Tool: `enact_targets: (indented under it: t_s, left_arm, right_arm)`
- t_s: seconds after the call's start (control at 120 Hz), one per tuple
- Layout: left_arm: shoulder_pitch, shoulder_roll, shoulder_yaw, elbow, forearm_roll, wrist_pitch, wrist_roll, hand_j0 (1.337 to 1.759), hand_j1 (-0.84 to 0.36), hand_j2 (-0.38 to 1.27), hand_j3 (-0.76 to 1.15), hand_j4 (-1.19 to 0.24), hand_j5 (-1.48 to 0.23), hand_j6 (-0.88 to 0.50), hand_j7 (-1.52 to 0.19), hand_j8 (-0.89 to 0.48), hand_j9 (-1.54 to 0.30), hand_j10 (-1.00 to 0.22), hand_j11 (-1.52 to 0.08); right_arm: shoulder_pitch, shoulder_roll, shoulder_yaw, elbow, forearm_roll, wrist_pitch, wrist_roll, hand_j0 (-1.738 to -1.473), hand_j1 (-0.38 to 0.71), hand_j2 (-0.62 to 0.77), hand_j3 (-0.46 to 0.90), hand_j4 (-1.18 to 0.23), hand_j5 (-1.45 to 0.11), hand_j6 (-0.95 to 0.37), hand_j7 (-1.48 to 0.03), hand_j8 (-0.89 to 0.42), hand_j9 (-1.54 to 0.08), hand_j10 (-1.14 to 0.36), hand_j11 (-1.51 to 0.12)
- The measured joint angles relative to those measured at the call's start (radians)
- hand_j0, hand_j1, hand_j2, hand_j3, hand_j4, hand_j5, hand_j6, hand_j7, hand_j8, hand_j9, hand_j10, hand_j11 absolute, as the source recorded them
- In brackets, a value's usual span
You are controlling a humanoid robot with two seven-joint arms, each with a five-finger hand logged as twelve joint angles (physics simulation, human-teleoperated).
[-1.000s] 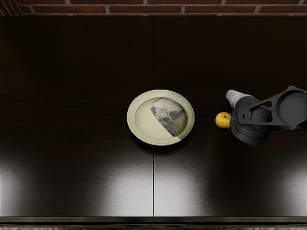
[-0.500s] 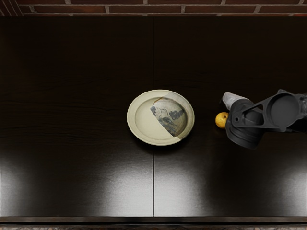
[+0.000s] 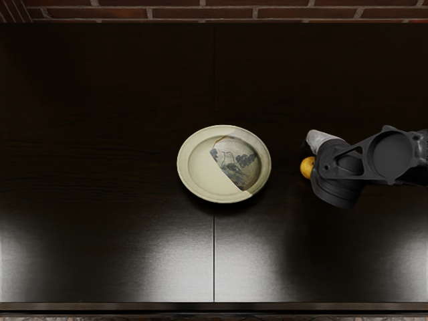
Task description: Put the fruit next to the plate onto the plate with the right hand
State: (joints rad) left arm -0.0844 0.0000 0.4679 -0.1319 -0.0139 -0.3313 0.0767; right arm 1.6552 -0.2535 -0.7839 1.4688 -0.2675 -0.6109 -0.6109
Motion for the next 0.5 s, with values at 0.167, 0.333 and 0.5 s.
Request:
enact_targets:
  t_s: [0.167,0.333,0.5]
  left_arm:
    - [0.000,0.000,0.000,0.000,0.000,0.000,0.000,1.658,0.35,0.00,0.00,0.00,0.00,0.00,0.00,0.00,0.00,0.00,0.00]
    - [0.000,0.000,0.000,0.000,0.000,0.000,0.000,1.658,0.35,0.00,0.00,0.00,0.00,0.00,0.00,0.00,0.00,0.00,0.00]
    - [0.000,0.000,0.001,0.000,0.000,0.000,0.000,1.658,0.35,0.00,0.00,0.00,0.00,0.00,0.00,0.00,0.00,0.00,0.00]
  right_arm:
    - [0.003,0.014,-0.009,0.000,0.008,0.000,0.000,-1.658,0.04,-0.06,0.00,-0.32,-0.42,-0.32,-0.42,-0.32,-0.42,-0.32,-0.42]
    - [0.007,0.027,-0.031,0.001,0.013,0.000,0.000,-1.658,0.04,-0.06,0.00,-0.33,-0.43,-0.33,-0.42,-0.33,-0.43,-0.33,-0.43]
    - [0.022,0.032,-0.045,0.002,0.022,0.000,0.000,-1.658,0.05,-0.07,0.00,-0.33,-0.43,-0.33,-0.43,-0.33,-0.43,-0.33,-0.43]
